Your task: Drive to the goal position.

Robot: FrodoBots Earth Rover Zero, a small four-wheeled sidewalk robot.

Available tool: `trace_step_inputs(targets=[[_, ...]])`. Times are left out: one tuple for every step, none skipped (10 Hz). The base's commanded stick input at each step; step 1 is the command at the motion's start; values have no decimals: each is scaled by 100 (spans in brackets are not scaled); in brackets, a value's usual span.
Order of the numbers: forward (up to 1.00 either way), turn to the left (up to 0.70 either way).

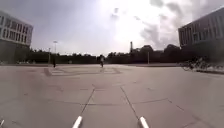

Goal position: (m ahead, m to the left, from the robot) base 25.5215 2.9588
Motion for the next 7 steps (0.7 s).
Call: trace_step_inputs(targets=[[100,-9],[100,-37],[100,-41],[100,-29],[100,-40],[100,-1],[100,0]])
